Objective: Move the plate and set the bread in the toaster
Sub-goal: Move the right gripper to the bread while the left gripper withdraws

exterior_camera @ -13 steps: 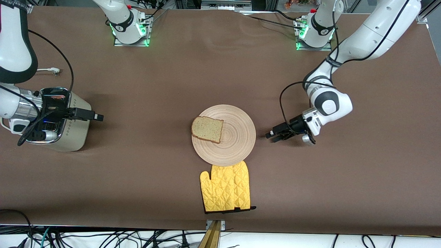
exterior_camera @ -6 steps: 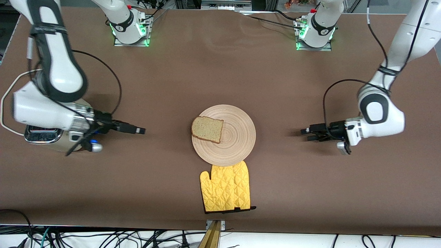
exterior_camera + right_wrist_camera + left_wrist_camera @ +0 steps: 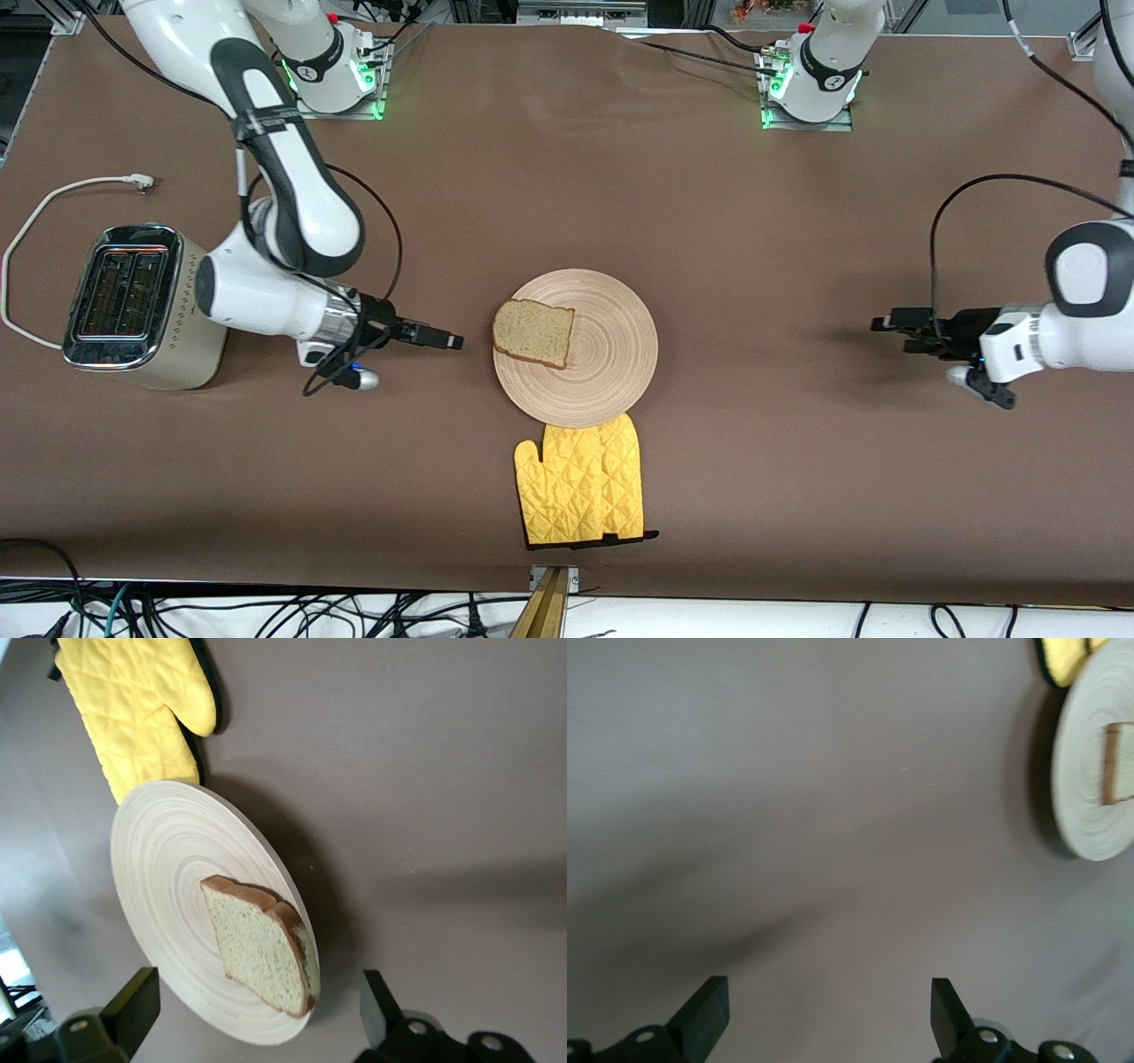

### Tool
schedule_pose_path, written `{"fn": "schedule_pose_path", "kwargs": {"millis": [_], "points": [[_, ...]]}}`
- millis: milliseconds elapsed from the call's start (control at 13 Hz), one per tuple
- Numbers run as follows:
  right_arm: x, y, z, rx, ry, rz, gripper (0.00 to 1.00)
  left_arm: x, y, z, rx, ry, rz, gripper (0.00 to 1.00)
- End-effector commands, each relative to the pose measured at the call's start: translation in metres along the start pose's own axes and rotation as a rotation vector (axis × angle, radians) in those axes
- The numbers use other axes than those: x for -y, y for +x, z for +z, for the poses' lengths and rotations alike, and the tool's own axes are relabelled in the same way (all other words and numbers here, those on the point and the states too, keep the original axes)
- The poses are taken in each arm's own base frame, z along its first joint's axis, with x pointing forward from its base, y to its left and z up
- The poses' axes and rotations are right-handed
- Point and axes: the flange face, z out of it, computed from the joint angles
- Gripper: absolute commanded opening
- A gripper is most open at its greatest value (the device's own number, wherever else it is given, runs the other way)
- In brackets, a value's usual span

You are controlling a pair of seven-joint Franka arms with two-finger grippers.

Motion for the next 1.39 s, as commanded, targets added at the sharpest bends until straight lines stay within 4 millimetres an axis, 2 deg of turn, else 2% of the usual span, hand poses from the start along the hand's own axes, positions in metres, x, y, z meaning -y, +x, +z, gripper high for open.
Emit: {"fn": "schedule_pose_path", "kwargs": {"millis": [0, 154, 386, 463, 617, 694, 772, 926, 1003, 1157, 1234, 1312], "points": [[0.007, -0.008, 0.024, -0.020, 0.010, 0.015, 1.00, -0.019, -0.002, -0.053, 0.026, 0.235, -0.041, 1.00], [0.010, -0.014, 0.050, -0.046, 0.004, 0.018, 1.00, -0.038, -0.005, -0.088, -0.003, 0.360, -0.114, 1.00], [0.005, -0.017, 0.073, -0.047, -0.019, 0.016, 1.00, -0.074, -0.013, -0.119, -0.037, 0.399, -0.164, 1.00], [0.002, -0.017, 0.077, -0.046, -0.024, 0.019, 1.00, -0.100, -0.020, -0.141, -0.051, 0.423, -0.152, 1.00], [0.005, -0.022, 0.084, -0.038, -0.027, 0.014, 0.98, -0.126, -0.035, -0.164, 0.013, 0.417, -0.159, 1.00], [0.005, -0.023, 0.085, -0.034, -0.029, 0.012, 0.96, -0.141, -0.033, -0.171, 0.016, 0.422, -0.146, 1.00], [0.007, -0.027, 0.089, -0.027, -0.031, 0.008, 0.96, -0.169, -0.031, -0.174, 0.009, 0.447, -0.113, 1.00], [0.008, -0.033, 0.096, -0.015, -0.036, 0.005, 0.96, -0.212, -0.048, -0.194, -0.021, 0.528, -0.111, 1.00], [0.008, -0.034, 0.099, -0.011, -0.039, 0.002, 0.96, -0.217, -0.056, -0.193, -0.020, 0.471, -0.139, 1.00], [0.011, -0.040, 0.106, -0.002, -0.045, -0.007, 0.92, -0.208, -0.080, -0.195, -0.072, 0.356, -0.191, 1.00], [0.011, -0.041, 0.107, 0.000, -0.047, -0.009, 0.83, -0.213, -0.084, -0.181, -0.103, 0.376, -0.175, 1.00], [0.010, -0.042, 0.108, 0.002, -0.049, -0.012, 0.78, -0.228, -0.086, -0.154, -0.128, 0.457, -0.142, 1.00]]}}
